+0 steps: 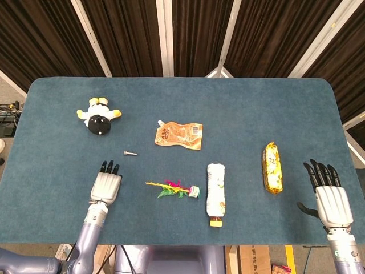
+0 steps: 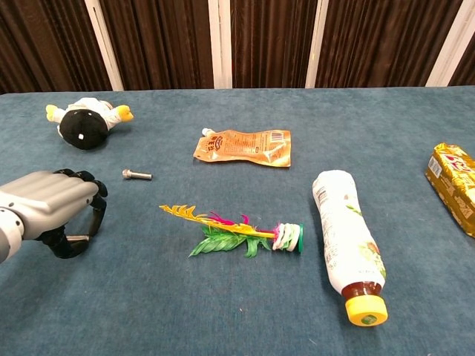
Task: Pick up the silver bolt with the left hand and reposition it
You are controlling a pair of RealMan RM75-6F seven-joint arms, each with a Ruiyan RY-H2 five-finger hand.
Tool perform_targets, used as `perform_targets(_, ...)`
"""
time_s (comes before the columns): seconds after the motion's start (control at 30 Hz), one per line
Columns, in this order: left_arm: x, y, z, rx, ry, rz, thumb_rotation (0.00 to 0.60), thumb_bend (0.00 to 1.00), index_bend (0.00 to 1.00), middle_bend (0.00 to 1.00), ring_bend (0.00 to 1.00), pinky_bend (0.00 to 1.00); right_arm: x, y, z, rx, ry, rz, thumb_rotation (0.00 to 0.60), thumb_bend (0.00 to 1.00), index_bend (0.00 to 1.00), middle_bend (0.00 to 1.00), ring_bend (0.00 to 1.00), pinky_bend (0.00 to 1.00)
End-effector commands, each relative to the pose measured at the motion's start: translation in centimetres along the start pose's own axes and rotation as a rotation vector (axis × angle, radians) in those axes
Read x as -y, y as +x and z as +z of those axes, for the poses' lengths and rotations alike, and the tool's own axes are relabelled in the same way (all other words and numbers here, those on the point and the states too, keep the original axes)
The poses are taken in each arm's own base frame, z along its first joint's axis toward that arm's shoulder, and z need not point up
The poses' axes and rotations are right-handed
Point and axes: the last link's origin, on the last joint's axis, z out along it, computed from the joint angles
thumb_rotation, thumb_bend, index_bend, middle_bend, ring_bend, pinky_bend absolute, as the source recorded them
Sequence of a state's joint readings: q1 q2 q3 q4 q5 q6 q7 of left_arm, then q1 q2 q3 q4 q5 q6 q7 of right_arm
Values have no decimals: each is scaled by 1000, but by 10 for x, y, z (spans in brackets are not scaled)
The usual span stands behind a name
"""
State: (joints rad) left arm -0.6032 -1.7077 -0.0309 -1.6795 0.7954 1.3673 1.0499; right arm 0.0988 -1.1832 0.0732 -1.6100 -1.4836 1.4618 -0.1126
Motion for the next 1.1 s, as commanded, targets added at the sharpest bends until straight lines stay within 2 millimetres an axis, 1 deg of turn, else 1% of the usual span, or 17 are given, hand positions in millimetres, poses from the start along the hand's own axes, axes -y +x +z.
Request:
perform_targets(0.03,-1,-1,0,4,-2,3,600,507,534,127,0,0,0,0,0,0,0,0,600,115,83,68,62,0)
perform_targets(0.3,-2,-1,-1,5,-5,1,600,526,574,149,0,0,-1,1,0,-2,-5,2,600,115,83,69,62,0)
perform_targets(0.57,2,7,-2,-23,-2,-29,600,530,576,151,0,0,-1,0,0,-1,-4,4,600,115,83,68,62,0)
perform_targets(0.7,11,15,-5,-38,6,-78,600,529,576,151,0,0,0,0,0,0,-2,4,600,115,83,68,62,0)
perform_targets(0.9,29,25,-9,-58,8,-174,600,530,576,152,0,0,0,0,0,1,-2,4,600,114,83,69,62,0)
perform_targets(1.1,49,21,-15,-55,-32,-337,600,530,577,154,0,0,2,-1,-1,4,2,4,600,115,83,68,62,0)
